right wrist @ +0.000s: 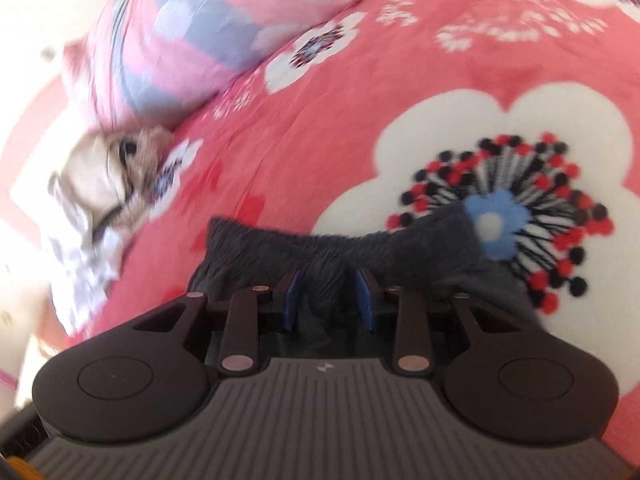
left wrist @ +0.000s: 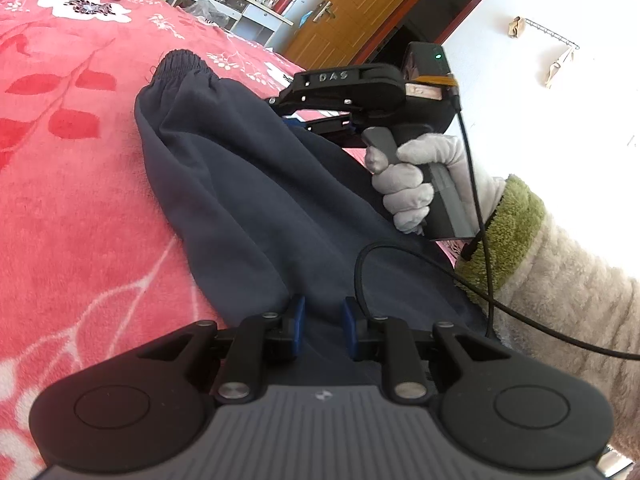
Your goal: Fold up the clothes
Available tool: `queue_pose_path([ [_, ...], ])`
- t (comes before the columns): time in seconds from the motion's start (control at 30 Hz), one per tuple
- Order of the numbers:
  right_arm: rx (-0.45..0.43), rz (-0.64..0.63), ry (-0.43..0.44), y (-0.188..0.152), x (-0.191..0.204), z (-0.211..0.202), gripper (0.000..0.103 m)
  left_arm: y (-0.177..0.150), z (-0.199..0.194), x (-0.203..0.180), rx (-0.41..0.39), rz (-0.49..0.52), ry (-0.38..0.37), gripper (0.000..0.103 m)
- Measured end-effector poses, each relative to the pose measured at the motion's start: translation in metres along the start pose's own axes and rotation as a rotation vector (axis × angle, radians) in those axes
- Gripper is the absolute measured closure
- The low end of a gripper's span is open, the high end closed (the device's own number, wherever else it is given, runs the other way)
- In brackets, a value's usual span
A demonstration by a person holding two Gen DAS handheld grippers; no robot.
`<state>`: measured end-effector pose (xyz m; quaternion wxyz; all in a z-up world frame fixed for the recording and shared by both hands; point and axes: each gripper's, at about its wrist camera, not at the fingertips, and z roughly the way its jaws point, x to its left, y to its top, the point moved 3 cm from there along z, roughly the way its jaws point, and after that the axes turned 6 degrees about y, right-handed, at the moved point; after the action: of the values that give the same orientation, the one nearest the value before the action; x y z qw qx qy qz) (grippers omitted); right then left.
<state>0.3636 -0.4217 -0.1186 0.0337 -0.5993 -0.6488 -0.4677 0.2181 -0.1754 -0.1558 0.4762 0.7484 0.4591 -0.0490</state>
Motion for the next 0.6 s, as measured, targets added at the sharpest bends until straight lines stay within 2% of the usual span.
queue_pose_path([
  [0.1, 0.0, 0.041, 0.037, 0.004, 0.001, -0.005, 0.073, 0.001, 0.001, 0.0, 0.0, -0.002, -0.001, 0.082],
  [0.23, 0.015, 0.068, -0.004, 0.004, -0.006, -0.006, 0.068, 0.001, 0.001, 0.001, 0.0, -0.004, -0.002, 0.082],
  [0.3, 0.029, 0.024, -0.034, 0.0, -0.003, -0.005, 0.063, 0.003, 0.002, 0.001, 0.001, -0.005, -0.003, 0.082],
  [0.37, 0.038, -0.08, -0.086, -0.009, 0.008, -0.002, 0.064, 0.004, 0.002, 0.001, 0.001, -0.009, -0.005, 0.082],
  [0.43, 0.035, -0.177, -0.158, -0.018, 0.019, 0.001, 0.076, 0.005, 0.002, 0.001, 0.001, -0.013, -0.008, 0.082],
  [0.47, 0.03, -0.223, -0.197, -0.021, 0.025, 0.001, 0.09, 0.005, 0.002, 0.001, 0.0, -0.014, -0.008, 0.082],
  [0.5, 0.024, -0.267, -0.232, -0.024, 0.031, 0.001, 0.097, 0.006, 0.002, 0.001, -0.002, -0.014, -0.008, 0.082],
  [0.6, -0.059, -0.397, -0.336, -0.022, 0.051, -0.014, 0.098, 0.007, 0.002, 0.002, -0.007, -0.013, -0.015, 0.078],
])
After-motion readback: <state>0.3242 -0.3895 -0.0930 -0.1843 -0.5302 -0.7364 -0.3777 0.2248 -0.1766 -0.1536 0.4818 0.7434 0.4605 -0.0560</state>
